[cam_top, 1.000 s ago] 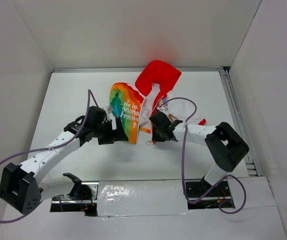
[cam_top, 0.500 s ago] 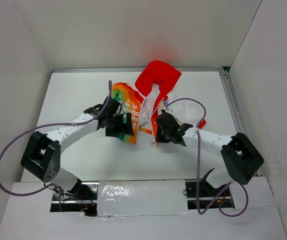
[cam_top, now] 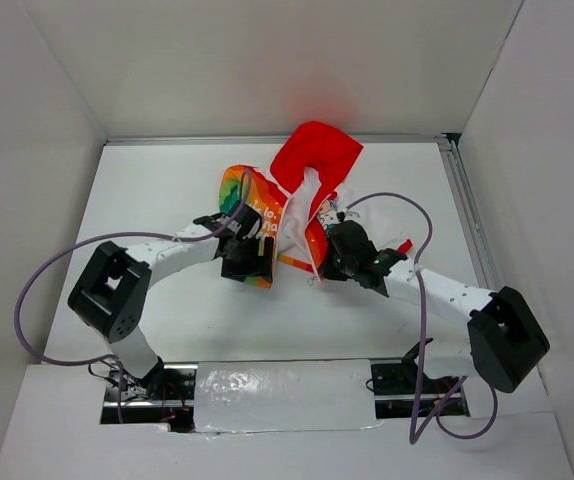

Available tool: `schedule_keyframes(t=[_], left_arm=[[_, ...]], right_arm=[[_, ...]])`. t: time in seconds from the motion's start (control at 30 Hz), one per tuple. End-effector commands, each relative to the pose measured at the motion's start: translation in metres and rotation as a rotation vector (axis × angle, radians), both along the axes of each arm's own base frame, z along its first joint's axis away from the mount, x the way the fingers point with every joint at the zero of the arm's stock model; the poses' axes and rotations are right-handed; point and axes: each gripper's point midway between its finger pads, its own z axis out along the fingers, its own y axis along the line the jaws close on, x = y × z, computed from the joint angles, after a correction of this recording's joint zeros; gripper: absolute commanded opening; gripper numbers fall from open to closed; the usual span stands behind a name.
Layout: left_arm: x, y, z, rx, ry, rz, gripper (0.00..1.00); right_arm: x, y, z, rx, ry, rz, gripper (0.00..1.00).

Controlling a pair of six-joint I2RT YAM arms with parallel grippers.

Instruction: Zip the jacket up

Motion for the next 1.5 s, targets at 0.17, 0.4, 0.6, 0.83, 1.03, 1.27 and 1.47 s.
schedule_keyframes(t=[0.17,0.4,0.6,0.83,1.03,1.27,1.47], left_arm=[[0.01,-0.013,-0.022,0.062,0.012,-0.005,0.82],[0.003,-0.014,-0.034,0.104,0.026,0.024,0.75],[0.011,-0.009,-0.042,0.171,0.054,0.12,0.61],[0.005,-0.02,-0.054,0.161,0.052,0.067,0.71],[-0.006,-0.032,-0.062,0.123,0.092,0.049,0.68],[-0.012,-0.029,-0.071,0.163,0.134,0.089,0.52],[-0.012,-0.033,-0.065,0.15,0.121,0.088,0.17]], right_arm=[[0.001,-0.007,0.002,0.01,-0.011,-0.019,0.0],[0.0,-0.009,-0.002,0.016,0.005,-0.03,0.0],[-0.003,-0.015,-0.007,0.003,0.016,-0.055,0.0],[-0.005,-0.018,-0.011,-0.007,0.017,-0.057,0.0],[-0.004,-0.021,-0.022,0.003,0.038,-0.08,0.0],[-0.007,-0.027,-0.02,-0.001,0.031,-0.094,0.0],[-0.011,-0.031,-0.021,0.009,0.027,-0.108,0.0]])
